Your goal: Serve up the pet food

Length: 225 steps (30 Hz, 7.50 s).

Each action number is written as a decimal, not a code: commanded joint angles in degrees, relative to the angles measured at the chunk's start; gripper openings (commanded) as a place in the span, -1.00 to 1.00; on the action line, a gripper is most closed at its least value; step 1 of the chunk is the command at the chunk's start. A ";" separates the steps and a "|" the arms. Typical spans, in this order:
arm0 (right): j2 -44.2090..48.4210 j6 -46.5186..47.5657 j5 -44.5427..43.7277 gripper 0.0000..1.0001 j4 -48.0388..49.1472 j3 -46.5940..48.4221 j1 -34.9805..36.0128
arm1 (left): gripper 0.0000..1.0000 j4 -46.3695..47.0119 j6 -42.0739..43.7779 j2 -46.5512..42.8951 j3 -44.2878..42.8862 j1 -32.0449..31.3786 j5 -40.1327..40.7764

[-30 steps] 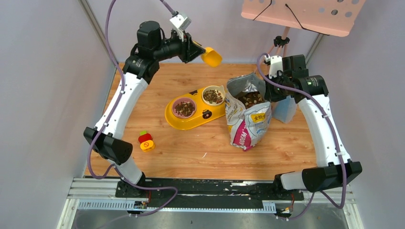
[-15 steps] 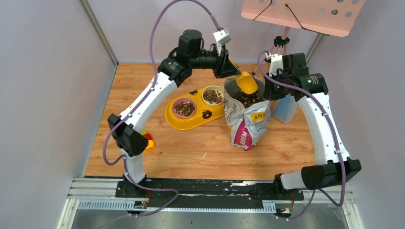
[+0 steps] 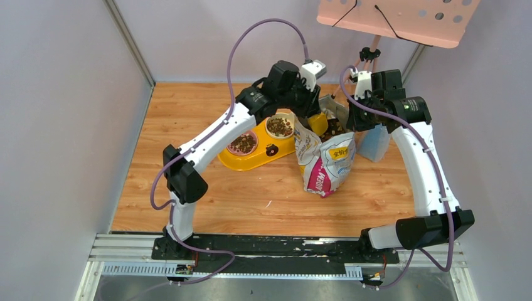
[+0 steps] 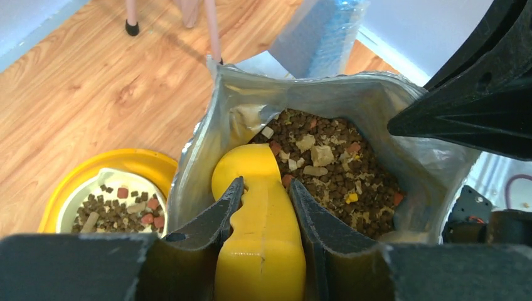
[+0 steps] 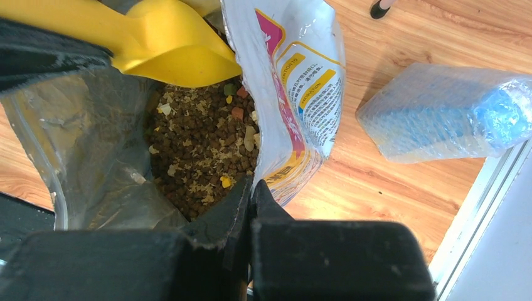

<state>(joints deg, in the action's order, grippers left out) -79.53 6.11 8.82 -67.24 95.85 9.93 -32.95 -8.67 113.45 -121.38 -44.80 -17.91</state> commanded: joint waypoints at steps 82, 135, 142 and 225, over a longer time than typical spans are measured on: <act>6.51 -7.28 2.76 -1.00 9.66 -0.92 -1.91 | -1.00 6.42 -12.41 5.50 -0.78 -1.74 -20.58; 4.24 -0.14 -4.70 -1.00 9.67 -5.27 -2.82 | -1.00 23.03 -42.84 -6.65 9.37 13.20 -21.96; 3.06 0.46 -4.65 -1.00 9.37 -4.44 -2.84 | -1.00 24.07 -47.38 -2.80 7.44 12.84 -23.24; 2.73 5.59 -2.76 -1.00 8.87 0.89 -2.90 | -1.00 43.01 -66.32 -5.62 26.03 37.91 -47.54</act>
<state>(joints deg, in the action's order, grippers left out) -80.49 12.27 5.52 -68.12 95.50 7.40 10.17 -80.71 107.46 -96.82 -8.03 -64.47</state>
